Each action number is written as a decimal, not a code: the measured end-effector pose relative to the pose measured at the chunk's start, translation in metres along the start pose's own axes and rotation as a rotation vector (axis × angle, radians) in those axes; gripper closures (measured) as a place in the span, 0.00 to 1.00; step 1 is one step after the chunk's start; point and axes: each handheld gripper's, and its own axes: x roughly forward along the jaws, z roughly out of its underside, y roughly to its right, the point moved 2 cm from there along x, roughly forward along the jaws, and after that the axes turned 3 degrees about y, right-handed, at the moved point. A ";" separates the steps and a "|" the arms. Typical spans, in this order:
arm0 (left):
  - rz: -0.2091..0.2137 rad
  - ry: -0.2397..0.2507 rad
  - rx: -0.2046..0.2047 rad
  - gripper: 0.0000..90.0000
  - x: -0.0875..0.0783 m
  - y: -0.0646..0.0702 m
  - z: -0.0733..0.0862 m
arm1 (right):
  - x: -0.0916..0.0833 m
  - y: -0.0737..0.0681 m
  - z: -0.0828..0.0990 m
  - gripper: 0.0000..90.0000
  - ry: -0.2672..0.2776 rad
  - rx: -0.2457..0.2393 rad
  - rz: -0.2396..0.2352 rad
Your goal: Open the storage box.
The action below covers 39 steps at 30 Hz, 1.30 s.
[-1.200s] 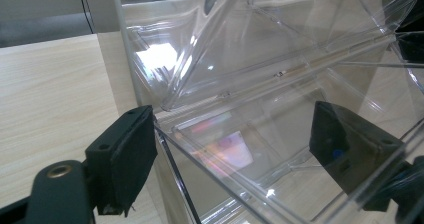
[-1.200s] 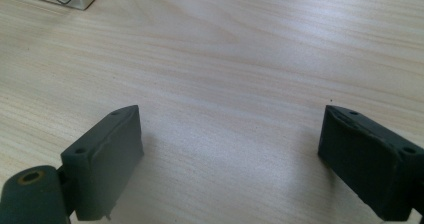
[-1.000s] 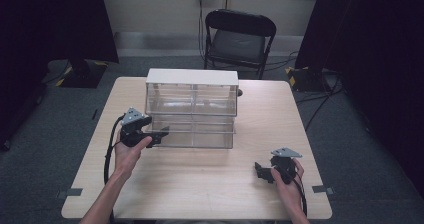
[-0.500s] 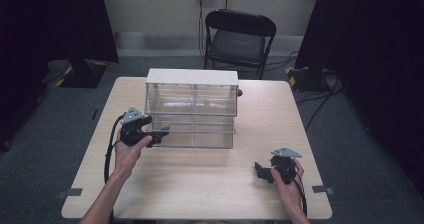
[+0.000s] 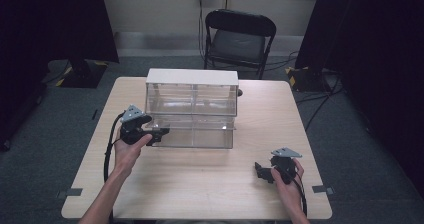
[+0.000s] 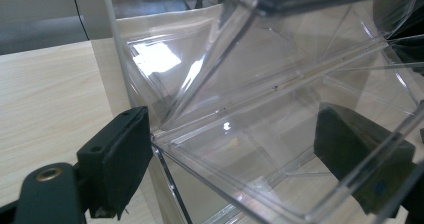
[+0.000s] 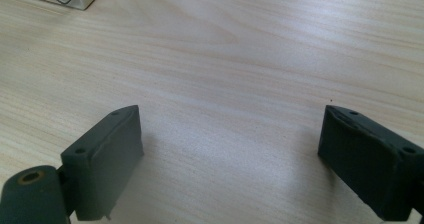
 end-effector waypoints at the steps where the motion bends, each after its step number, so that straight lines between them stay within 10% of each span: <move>1: 0.001 0.001 0.000 0.17 0.000 0.000 0.000 | 0.000 0.000 0.000 0.11 0.000 0.000 0.000; 39: 0.038 0.044 -0.018 0.06 -0.005 0.002 -0.018 | 0.000 0.000 0.000 0.11 0.000 0.000 0.000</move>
